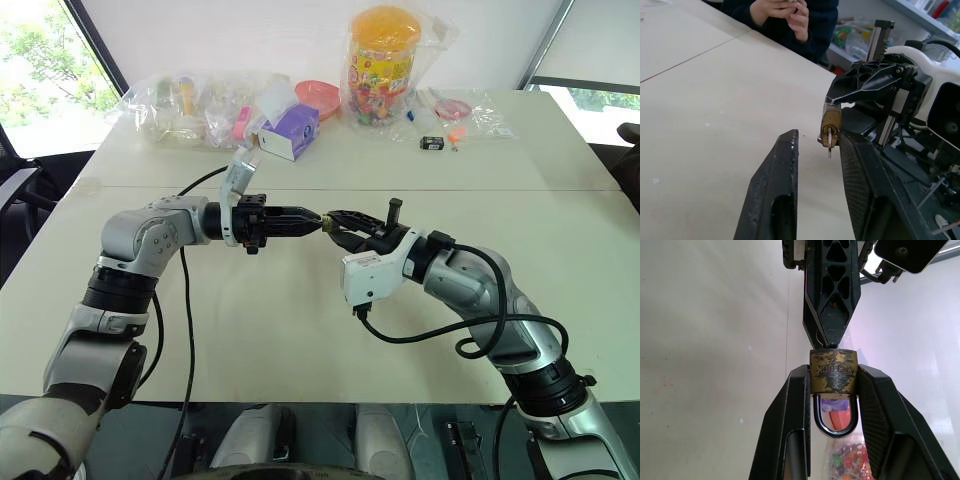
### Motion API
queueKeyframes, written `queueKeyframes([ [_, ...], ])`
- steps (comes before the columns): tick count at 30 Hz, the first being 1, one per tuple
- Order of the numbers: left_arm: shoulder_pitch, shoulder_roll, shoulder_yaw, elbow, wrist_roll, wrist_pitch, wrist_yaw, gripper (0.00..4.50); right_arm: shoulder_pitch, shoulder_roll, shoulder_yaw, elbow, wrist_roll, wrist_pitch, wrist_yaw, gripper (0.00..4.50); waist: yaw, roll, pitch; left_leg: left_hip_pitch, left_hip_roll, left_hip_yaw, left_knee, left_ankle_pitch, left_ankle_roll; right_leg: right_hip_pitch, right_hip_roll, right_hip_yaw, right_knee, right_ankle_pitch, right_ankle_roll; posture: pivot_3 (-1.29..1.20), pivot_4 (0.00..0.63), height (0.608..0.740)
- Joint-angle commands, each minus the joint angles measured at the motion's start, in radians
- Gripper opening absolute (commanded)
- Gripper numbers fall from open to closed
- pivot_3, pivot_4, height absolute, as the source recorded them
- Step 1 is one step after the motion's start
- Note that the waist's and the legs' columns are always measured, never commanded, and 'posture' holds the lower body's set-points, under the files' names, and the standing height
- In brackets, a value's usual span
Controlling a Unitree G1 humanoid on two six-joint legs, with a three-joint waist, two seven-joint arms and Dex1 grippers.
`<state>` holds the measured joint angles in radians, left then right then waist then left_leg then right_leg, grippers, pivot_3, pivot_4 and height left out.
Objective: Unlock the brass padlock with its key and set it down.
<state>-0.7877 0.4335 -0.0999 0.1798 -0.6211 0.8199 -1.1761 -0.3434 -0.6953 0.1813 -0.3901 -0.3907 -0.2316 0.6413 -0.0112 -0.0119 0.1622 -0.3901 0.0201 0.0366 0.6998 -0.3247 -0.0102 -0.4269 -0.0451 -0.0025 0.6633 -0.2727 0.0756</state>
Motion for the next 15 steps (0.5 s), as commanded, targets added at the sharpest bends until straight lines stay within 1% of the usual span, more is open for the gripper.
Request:
queueKeyframes([
  [1,-0.01,0.009,0.018,-0.037,-0.007,-0.006,-0.001,1.24,-0.021,0.0,-0.015,-0.021,0.011,-0.008,0.003,0.71,0.0,0.0,0.0,0.0,0.0,0.0,0.0,0.0,0.0,0.0,0.0,0.0,0.0,0.0,0.0,0.0,0.15,0.74],
  [2,-0.011,0.008,0.017,-0.037,-0.005,-0.01,-0.002,1.24,-0.021,0.001,-0.015,-0.021,0.012,-0.008,0.004,0.71,0.0,0.0,0.0,0.0,0.0,0.0,0.0,0.0,0.0,0.0,0.0,0.0,0.0,0.0,0.0,0.0,0.15,0.74],
  [4,-0.014,0.008,0.016,-0.035,-0.002,-0.017,-0.004,0.72,-0.023,0.003,-0.014,-0.021,0.013,-0.006,0.006,0.71,0.0,0.0,0.0,0.0,0.0,0.0,0.0,0.0,0.0,0.0,0.0,0.0,0.0,0.0,0.0,0.0,0.15,0.74],
  [6,-0.015,0.009,0.016,-0.034,-0.001,-0.018,-0.006,0.07,-0.024,0.003,-0.014,-0.021,0.014,-0.005,0.008,0.71,0.0,0.0,0.0,0.0,0.0,0.0,0.0,0.0,0.0,0.0,0.0,0.0,0.0,0.0,0.0,0.0,0.15,0.74],
  [11,-0.004,0.016,0.002,-0.063,0.007,-0.028,-0.012,0.07,-0.024,0.003,-0.018,-0.023,0.02,0.0,0.014,0.71,0.0,0.0,0.0,0.0,0.0,0.0,0.0,0.0,0.0,0.0,0.0,0.0,0.0,0.0,0.0,0.0,0.15,0.74],
  [15,0.02,0.029,-0.029,-0.103,0.053,-0.103,-0.026,0.07,-0.022,0.021,-0.026,-0.036,0.07,0.057,0.035,0.71,0.0,0.0,0.0,0.0,0.0,0.0,0.0,0.0,0.0,0.0,0.0,0.0,0.0,0.0,0.0,0.0,0.15,0.74],
])
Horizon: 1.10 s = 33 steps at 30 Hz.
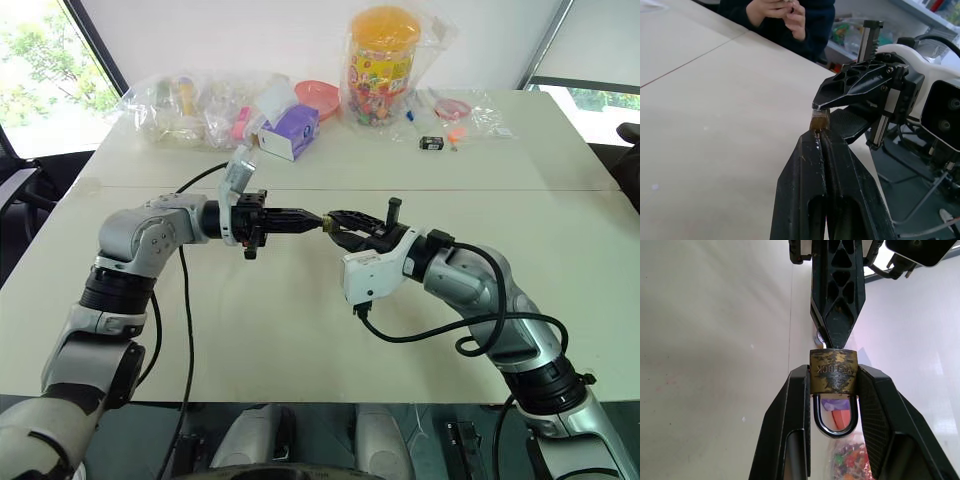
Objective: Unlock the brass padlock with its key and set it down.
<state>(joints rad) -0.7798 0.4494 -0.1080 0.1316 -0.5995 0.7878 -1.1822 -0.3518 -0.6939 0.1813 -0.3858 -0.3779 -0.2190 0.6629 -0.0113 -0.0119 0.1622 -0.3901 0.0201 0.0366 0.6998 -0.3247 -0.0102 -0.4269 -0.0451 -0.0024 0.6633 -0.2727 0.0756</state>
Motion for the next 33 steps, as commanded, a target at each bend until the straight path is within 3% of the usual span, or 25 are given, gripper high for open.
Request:
queueKeyframes([
  [1,0.021,0.014,-0.029,-0.066,0.053,-0.112,-0.021,0.07,-0.012,0.031,-0.03,-0.05,0.089,0.083,0.028,0.71,0.0,0.0,0.0,0.0,0.0,0.0,0.0,0.0,0.0,0.0,0.0,0.0,0.0,0.0,0.0,0.0,0.15,0.74],
  [8,0.061,0.016,-0.048,-0.103,0.129,-0.308,-0.048,0.07,-0.023,0.065,-0.051,-0.121,0.282,0.313,0.121,0.71,0.002,0.0,0.0,0.0,0.0,0.0,0.0,0.0,0.0,0.0,0.0,0.0,0.0,0.0,0.0,0.0,0.15,0.74],
  [13,0.066,0.002,-0.071,-0.063,0.252,-0.609,-0.075,0.07,-0.031,0.073,-0.062,-0.194,0.451,0.54,0.187,0.71,0.003,0.0,0.0,0.0,0.0,0.0,0.0,0.0,0.0,0.0,0.0,0.0,0.0,0.0,0.0,0.0,0.15,0.74],
  [18,0.057,-0.004,-0.092,-0.021,0.308,-0.755,-0.102,0.07,-0.031,0.052,-0.061,-0.237,0.498,0.624,0.21,0.71,0.003,0.0,0.0,0.0,0.0,0.0,0.0,0.0,0.0,0.0,0.0,0.0,0.0,0.0,0.0,0.0,0.15,0.74],
  [22,0.053,-0.002,-0.086,-0.02,0.281,-0.631,-0.083,0.07,-0.046,0.046,-0.06,-0.239,0.48,0.613,0.197,0.71,0.001,0.0,0.0,0.0,-0.001,0.0,0.0,0.0,0.0,0.0,0.0,0.0,0.0,0.0,0.0,0.0,0.15,0.74],
  [27,0.027,0.001,-0.008,-0.013,0.099,-0.2,-0.022,0.07,-0.074,-0.018,-0.023,-0.181,0.315,0.421,0.164,0.71,-0.001,0.0,0.0,0.0,-0.002,0.0,0.0,0.0,0.0,0.0,0.0,0.0,0.0,0.0,0.0,0.0,0.15,0.74],
  [31,0.013,-0.001,0.049,-0.021,-0.028,0.021,0.008,0.07,-0.081,-0.021,-0.017,-0.141,0.271,0.337,0.137,0.71,-0.001,0.0,0.0,0.0,-0.002,-0.001,0.0,0.0,0.001,0.0,0.001,-0.001,0.0,0.0,0.001,0.0,0.15,0.74],
  [33,0.004,-0.009,0.083,-0.013,-0.081,0.111,0.031,0.64,-0.083,-0.024,-0.012,-0.126,0.254,0.306,0.133,0.71,-0.001,0.0,0.0,0.0,-0.001,-0.001,0.0,0.0,0.0,0.0,0.0,0.0,0.0,0.0,0.001,0.0,0.15,0.74],
])
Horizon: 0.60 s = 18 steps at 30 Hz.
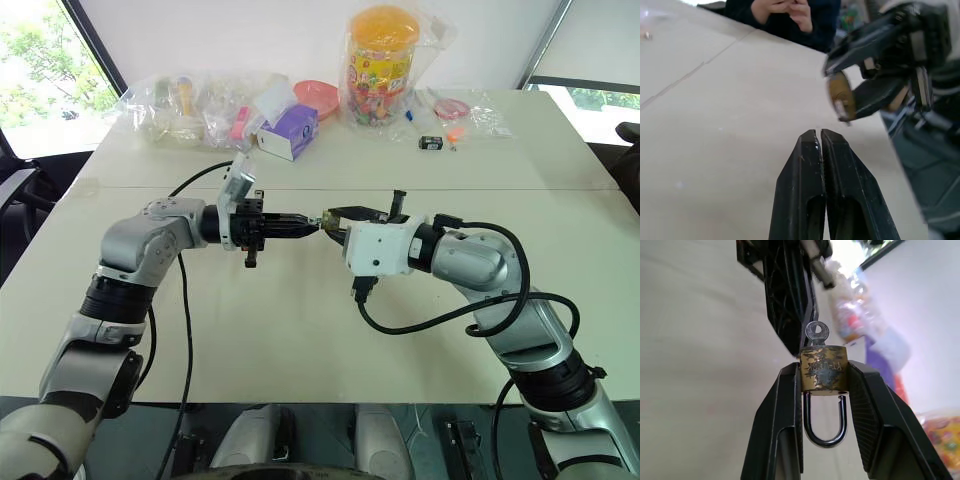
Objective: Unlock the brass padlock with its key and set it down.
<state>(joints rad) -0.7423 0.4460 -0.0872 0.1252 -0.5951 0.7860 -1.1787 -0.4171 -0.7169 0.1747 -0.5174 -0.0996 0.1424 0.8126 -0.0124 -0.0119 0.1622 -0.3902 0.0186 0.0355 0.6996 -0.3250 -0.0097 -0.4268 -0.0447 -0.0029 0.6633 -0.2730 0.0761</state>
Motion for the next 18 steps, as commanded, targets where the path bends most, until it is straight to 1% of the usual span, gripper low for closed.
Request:
queueKeyframes([
  [1,-0.036,-0.007,0.073,-0.005,-0.105,0.146,0.034,0.93,-0.018,-0.002,-0.005,0.01,-0.029,-0.066,-0.017,0.71,0.0,0.0,0.0,0.0,0.001,0.0,0.0,0.0,0.0,0.0,0.0,0.0,0.0,0.0,0.0,0.0,0.15,0.74],
  [2,-0.036,-0.01,0.08,-0.008,-0.116,0.164,0.04,1.35,-0.016,-0.002,-0.005,0.012,-0.031,-0.074,-0.017,0.71,0.0,0.0,0.0,0.0,0.0,0.0,0.0,0.0,0.0,0.0,-0.001,0.0,0.0,0.0,0.0,0.0,0.15,0.74],
  [3,-0.036,-0.013,0.085,-0.012,-0.118,0.171,0.05,1.97,-0.014,-0.001,-0.006,0.013,-0.033,-0.08,-0.018,0.71,0.0,0.0,0.0,0.0,0.0,0.0,0.0,0.0,0.0,0.0,-0.001,0.0,0.0,0.0,0.0,0.0,0.15,0.74],
  [8,-0.047,-0.026,0.105,-0.019,-0.131,0.197,0.068,4.43,-0.009,-0.006,-0.003,0.02,-0.043,-0.105,-0.016,0.71,0.002,0.0,0.0,0.0,0.0,0.0,0.0,0.0,0.0,0.0,-0.001,0.0,0.0,0.0,0.0,0.0,0.15,0.74],
  [11,-0.049,-0.023,0.105,-0.022,-0.133,0.201,0.053,4.43,-0.009,-0.009,-0.001,0.023,-0.047,-0.113,-0.013,0.71,0.003,0.0,0.0,0.0,0.0,0.0,0.0,0.0,0.0,0.0,-0.001,0.0,0.0,0.0,0.0,0.0,0.15,0.74],
  [13,-0.039,-0.003,0.085,-0.043,-0.129,0.2,0.011,4.43,-0.009,-0.009,-0.001,0.024,-0.049,-0.115,-0.012,0.71,0.002,0.0,0.0,0.0,0.0,0.0,0.0,0.0,0.0,0.0,-0.001,0.0,0.0,0.0,0.0,0.0,0.15,0.74],
  [16,0.008,0.056,0.003,-0.11,-0.08,0.14,-0.076,4.43,-0.009,-0.008,-0.002,0.025,-0.05,-0.117,-0.011,0.71,-0.002,0.0,0.0,0.0,0.0,0.0,0.0,0.0,0.0,0.0,-0.001,0.0,0.0,0.0,0.0,0.0,0.15,0.74],
  [18,0.028,0.079,-0.029,-0.132,-0.067,0.12,-0.102,4.43,-0.011,-0.006,-0.003,0.027,-0.051,-0.119,-0.01,0.71,0.0,0.0,0.0,0.0,0.001,0.0,0.0,0.0,-0.001,0.0,-0.001,0.001,0.0,0.0,0.0,0.0,0.15,0.74],
])
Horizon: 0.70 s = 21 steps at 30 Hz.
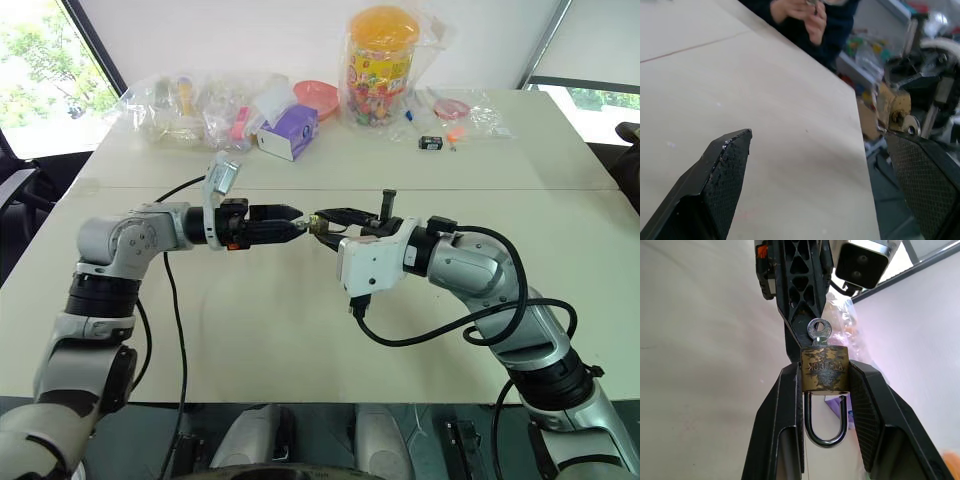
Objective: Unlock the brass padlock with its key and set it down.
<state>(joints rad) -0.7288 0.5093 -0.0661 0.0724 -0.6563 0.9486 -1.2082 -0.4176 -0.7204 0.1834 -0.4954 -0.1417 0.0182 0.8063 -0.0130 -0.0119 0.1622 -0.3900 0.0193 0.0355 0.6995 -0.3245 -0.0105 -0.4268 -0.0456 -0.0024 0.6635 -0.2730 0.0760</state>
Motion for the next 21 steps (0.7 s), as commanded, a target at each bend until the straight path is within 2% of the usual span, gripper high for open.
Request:
queueKeyframes([
  [1,0.018,0.02,-0.056,-0.084,-0.005,-0.046,-0.078,4.43,-0.012,-0.001,-0.012,0.007,-0.011,0.004,-0.004,0.71,0.004,0.0,0.0,0.0,0.0,0.0,0.0,0.0,-0.001,0.0,0.0,0.0,0.0,0.0,0.0,0.0,0.15,0.74],
  [5,0.027,0.026,-0.065,-0.084,0.003,-0.074,-0.079,4.43,-0.019,0.002,-0.015,0.014,-0.016,0.0,-0.006,0.71,0.003,0.0,0.0,0.0,0.0,0.0,0.0,0.0,0.0,0.0,-0.001,0.0,0.0,0.0,0.0,0.0,0.15,0.74],
  [13,-0.057,-0.081,0.039,0.033,-0.039,-0.051,0.076,4.43,-0.017,0.01,-0.003,0.0,-0.019,0.009,0.001,0.71,0.003,0.0,0.0,0.0,-0.001,0.0,0.0,0.0,0.0,0.0,-0.001,0.0,0.0,0.0,0.0,0.0,0.15,0.74],
  [21,-0.062,-0.104,0.028,0.049,-0.023,-0.056,0.09,4.43,-0.022,0.017,0.001,0.001,-0.026,0.012,0.0,0.71,0.002,0.0,0.0,0.0,-0.001,0.0,0.0,0.0,0.0,0.0,0.0,0.0,0.0,0.0,0.0,0.0,0.15,0.74],
])
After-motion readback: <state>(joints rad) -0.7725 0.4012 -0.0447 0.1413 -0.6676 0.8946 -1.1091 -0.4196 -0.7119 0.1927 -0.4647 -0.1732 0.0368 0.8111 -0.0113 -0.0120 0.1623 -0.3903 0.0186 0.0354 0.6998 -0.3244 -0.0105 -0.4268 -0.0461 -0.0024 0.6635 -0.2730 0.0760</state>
